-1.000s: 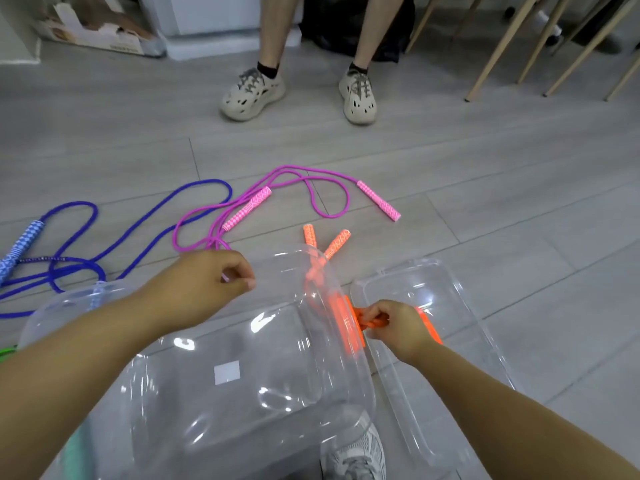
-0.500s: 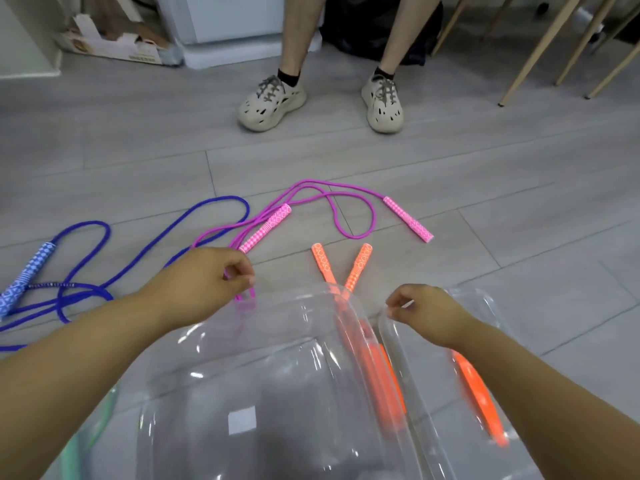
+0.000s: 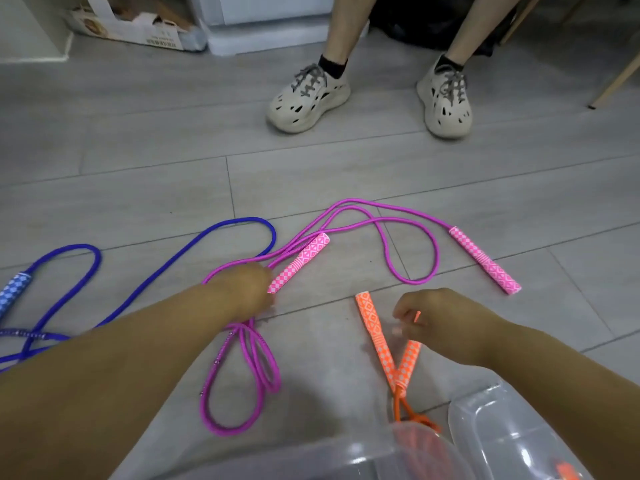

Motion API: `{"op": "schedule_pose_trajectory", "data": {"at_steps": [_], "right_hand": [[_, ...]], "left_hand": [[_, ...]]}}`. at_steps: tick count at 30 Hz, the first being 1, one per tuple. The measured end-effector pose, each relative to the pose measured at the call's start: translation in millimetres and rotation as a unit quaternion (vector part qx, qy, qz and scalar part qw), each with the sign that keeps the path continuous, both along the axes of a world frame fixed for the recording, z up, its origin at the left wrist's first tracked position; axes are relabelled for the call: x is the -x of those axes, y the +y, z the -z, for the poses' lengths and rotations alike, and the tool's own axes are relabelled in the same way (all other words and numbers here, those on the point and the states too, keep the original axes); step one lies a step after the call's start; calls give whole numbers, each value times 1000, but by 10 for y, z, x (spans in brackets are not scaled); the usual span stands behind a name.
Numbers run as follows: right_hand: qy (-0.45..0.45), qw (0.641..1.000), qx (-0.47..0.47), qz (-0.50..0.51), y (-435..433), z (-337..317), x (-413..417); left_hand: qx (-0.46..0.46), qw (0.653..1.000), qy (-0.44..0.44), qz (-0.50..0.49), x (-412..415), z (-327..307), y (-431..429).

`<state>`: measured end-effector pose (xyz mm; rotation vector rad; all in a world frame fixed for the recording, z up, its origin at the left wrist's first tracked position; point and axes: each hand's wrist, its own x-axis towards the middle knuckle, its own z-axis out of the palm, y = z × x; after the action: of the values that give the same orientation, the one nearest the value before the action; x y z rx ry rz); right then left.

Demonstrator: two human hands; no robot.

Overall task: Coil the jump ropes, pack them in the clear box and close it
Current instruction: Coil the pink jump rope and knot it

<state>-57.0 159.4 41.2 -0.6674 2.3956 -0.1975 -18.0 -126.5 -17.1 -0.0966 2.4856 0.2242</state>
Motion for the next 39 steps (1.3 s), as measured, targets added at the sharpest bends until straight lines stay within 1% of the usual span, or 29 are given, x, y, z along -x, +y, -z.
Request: {"op": "schedule_pose_trajectory", "data": {"at_steps": [4, 7, 9, 11, 14, 16, 18, 20, 22, 25, 27, 29, 30, 31, 32, 34, 35, 36, 38, 39], "right_hand": [[-19, 999, -27, -10, -70, 139, 53], [-33, 999, -41, -12, -123, 202, 53], [-42, 998, -41, -11, -142, 224, 35], [-35, 999, -41, -5, -170, 198, 12], [18, 999, -32, 20, -236, 69, -31], [65, 997, -6, 34, -292, -57, -71], [101, 994, 37, 35, -339, -206, -124], [113, 990, 76, 22, -392, -379, -209], [124, 988, 94, -2, -452, -564, -314], [213, 972, 88, -41, -503, -861, -476], [257, 960, 96, -51, -491, -1107, -612], [268, 955, 116, -60, -456, -1346, -814], [277, 950, 124, -67, -435, -1454, -937], [290, 945, 132, -75, -410, -1554, -1066], [305, 938, 145, -76, -388, -1649, -1201], [317, 929, 181, -64, -342, -1813, -1496], [314, 928, 194, -54, -309, -1882, -1638], [308, 928, 202, -51, -275, -1946, -1778], [284, 934, 208, -66, -194, -2029, -2031], [270, 938, 204, -79, -147, -2060, -2147]], "left_hand": [[23, 998, -50, 8, 58, 316, -9], [28, 998, -49, 28, 26, 408, -29], [46, 997, -29, 54, -5, 372, -47], [66, 995, 9, 81, -40, 277, -57], [48, 995, 48, 72, -118, 41, -38], [44, 991, 100, 74, -201, -169, -24], [7, 986, 157, 58, -307, -411, -7], [-77, 974, 214, 7, -426, -671, 10], [-150, 954, 258, -32, -577, -998, 49], [-170, 945, 278, -17, -839, -1469, 154], [-185, 940, 280, -59, -1060, -1747, 213], [-229, 923, 278, -133, -1283, -1977, 260], [-265, 909, 270, -177, -1393, -2081, 296], [-312, 885, 260, -227, -1498, -2183, 339], [-368, 849, 250, -285, -1584, -2283, 380], [-471, 754, 230, -395, -1745, -2498, 478], [-508, 708, 230, -432, -1821, -2601, 526], [-531, 674, 238, -455, -1904, -2689, 571], [-559, 633, 258, -470, -2073, -2807, 632], [-570, 617, 263, -474, -2169, -2851, 661]]}}
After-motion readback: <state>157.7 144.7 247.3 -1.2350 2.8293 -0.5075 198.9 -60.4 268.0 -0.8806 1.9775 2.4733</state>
